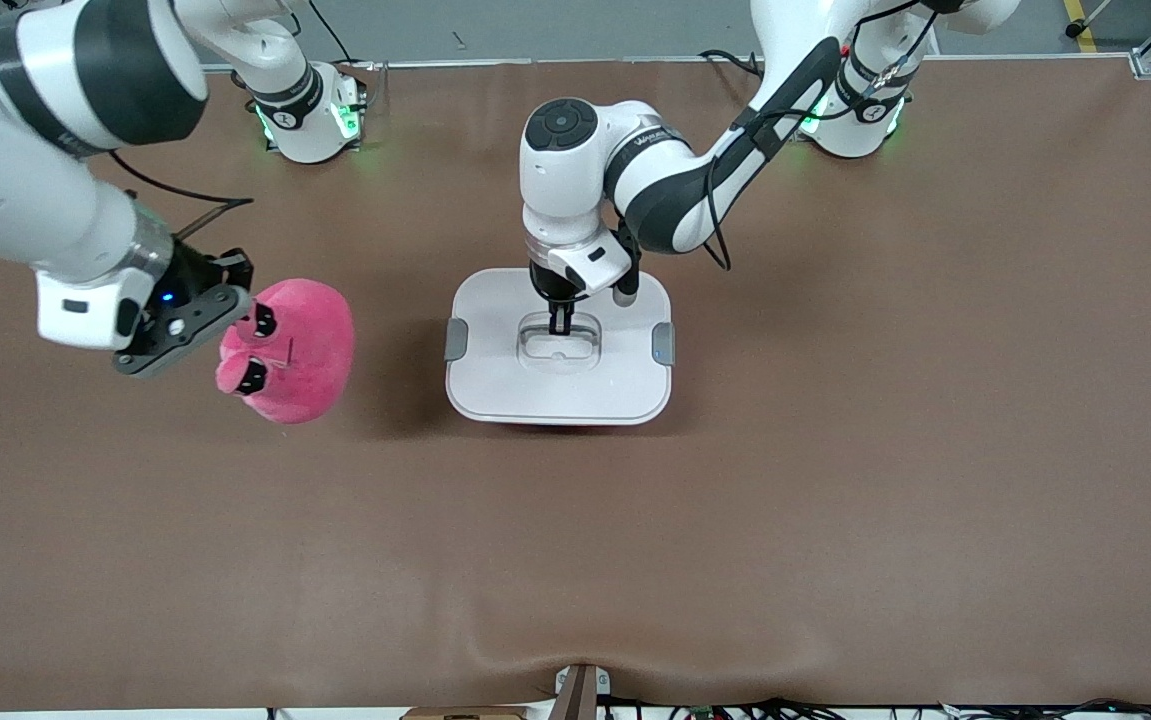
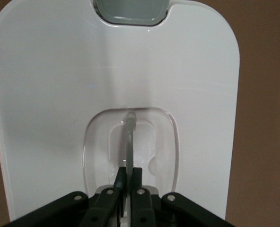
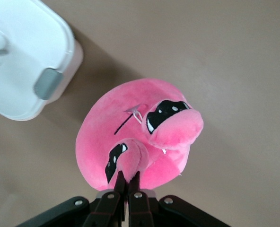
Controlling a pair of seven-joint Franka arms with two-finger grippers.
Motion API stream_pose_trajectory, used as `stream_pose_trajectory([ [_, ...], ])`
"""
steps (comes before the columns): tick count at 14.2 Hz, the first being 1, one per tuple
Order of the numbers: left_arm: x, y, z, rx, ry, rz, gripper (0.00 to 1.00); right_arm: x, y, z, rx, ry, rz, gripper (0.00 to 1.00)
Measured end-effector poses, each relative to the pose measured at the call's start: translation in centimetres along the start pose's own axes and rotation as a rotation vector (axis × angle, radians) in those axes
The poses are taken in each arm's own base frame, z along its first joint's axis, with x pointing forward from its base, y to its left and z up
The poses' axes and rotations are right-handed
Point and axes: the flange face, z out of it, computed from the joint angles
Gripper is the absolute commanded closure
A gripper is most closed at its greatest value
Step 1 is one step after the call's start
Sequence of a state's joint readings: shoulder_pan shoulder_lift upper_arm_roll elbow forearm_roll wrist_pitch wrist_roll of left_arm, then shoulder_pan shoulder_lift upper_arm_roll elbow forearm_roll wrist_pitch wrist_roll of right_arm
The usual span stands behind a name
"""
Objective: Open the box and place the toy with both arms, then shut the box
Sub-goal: 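Lift the toy with the right gripper while the left gripper lifts the lid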
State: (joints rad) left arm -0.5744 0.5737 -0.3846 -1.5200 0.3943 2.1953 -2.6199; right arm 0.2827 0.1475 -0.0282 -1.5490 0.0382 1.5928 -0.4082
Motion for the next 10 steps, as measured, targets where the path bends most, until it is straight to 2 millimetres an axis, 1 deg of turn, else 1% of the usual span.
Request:
stream_pose_trajectory([
  [1, 0.0, 0.2, -0.2, -0.005, -0.003, -0.001, 1.00, 0.5, -1.4, -0.2, -0.005, 0.003, -0.025, 1.00],
  [3, -0.2, 1.0, -1.4, -0.026, -0.020, -0.002, 1.00, 1.4, -3.7, -0.6, -0.022, 0.006, -0.069, 1.00],
  [5, -0.1, 1.9, -2.9, -0.047, -0.028, 0.010, 1.00, 2.0, -5.2, -0.8, -0.038, 0.008, -0.098, 1.00],
  [6, 0.3, 2.3, -3.6, -0.051, -0.021, 0.027, 1.00, 2.2, -5.9, -1.1, -0.042, 0.013, -0.109, 1.00],
  [8, 1.8, 3.7, -5.0, -0.058, -0.002, 0.072, 1.00, 2.6, -7.1, -1.5, -0.063, 0.016, -0.135, 1.00],
  [10, 4.4, 6.0, -6.9, -0.051, -0.002, 0.110, 1.00, 3.0, -8.6, -2.1, -0.087, 0.022, -0.164, 1.00],
])
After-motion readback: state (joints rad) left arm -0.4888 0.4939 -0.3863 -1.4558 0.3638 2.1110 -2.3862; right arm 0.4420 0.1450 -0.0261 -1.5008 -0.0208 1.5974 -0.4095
